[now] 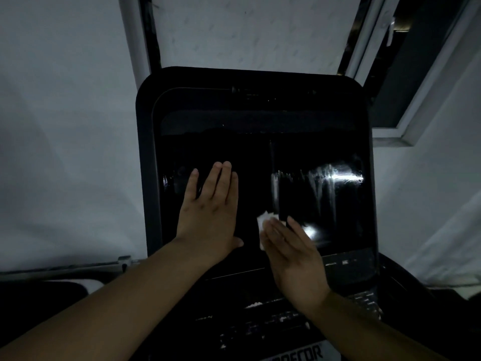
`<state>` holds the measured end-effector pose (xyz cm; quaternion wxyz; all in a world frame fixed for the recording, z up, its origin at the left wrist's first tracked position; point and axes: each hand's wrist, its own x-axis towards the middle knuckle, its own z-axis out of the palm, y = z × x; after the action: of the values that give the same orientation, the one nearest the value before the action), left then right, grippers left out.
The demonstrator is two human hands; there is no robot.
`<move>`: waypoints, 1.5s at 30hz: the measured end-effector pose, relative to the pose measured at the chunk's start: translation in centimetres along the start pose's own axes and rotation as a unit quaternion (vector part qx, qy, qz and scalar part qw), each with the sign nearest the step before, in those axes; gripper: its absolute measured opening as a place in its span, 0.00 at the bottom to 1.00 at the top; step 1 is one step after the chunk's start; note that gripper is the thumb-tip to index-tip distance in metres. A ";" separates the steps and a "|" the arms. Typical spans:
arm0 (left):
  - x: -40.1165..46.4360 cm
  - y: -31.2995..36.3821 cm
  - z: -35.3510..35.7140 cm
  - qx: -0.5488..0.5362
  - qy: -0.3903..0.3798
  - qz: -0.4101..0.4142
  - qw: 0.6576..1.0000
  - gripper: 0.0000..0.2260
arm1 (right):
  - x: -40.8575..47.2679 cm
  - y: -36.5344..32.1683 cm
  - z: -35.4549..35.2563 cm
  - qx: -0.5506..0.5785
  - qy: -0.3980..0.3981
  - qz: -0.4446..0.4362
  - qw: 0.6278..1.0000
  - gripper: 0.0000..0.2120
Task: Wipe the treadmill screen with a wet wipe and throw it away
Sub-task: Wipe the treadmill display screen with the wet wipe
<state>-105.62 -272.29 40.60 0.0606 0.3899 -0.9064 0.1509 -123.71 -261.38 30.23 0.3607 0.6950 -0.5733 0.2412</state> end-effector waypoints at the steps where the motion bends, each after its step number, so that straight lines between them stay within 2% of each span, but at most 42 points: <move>1: 0.0 0.3 0.0 0.003 0.002 0.006 1.000 0.59 | -0.8 -0.2 0.0 0.003 -0.004 0.003 1.000 0.11; 7: 1.1 1.2 0.4 0.017 0.003 0.027 0.999 0.59 | -0.3 0.0 0.3 0.006 0.009 0.010 1.000 0.11; 14: 1.4 1.3 0.6 0.019 -0.002 0.019 1.000 0.59 | 9.3 5.6 0.9 -0.050 0.048 0.018 0.997 0.15; 19: 1.6 1.5 0.5 0.014 -0.001 0.014 1.000 0.59 | 14.2 8.5 1.4 -0.081 0.028 0.030 0.996 0.14; 23: 1.5 1.5 0.5 0.014 0.000 0.013 1.000 0.59 | 13.0 7.9 1.1 -0.073 0.032 0.033 0.996 0.12; 27: 1.5 1.4 0.5 0.010 -0.006 0.013 1.000 0.59 | 7.9 5.1 0.3 -0.045 0.030 0.024 0.998 0.12; 35: 1.4 1.5 0.5 0.011 -0.004 0.016 1.000 0.60 | -3.2 0.5 -1.1 -0.004 -0.053 -0.003 0.999 0.15; 39: 1.4 1.5 0.5 0.014 -0.005 0.015 1.000 0.60 | -1.4 1.7 -1.1 -0.011 -0.037 -0.019 0.999 0.13; 45: 1.5 1.6 0.4 0.014 -0.009 0.013 1.000 0.60 | 7.6 6.6 -0.4 -0.056 0.013 0.020 0.998 0.13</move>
<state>-107.80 -272.45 40.18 0.0451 0.3802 -0.9097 0.1610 -128.41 -266.30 37.66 0.4018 0.6586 -0.5951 0.2251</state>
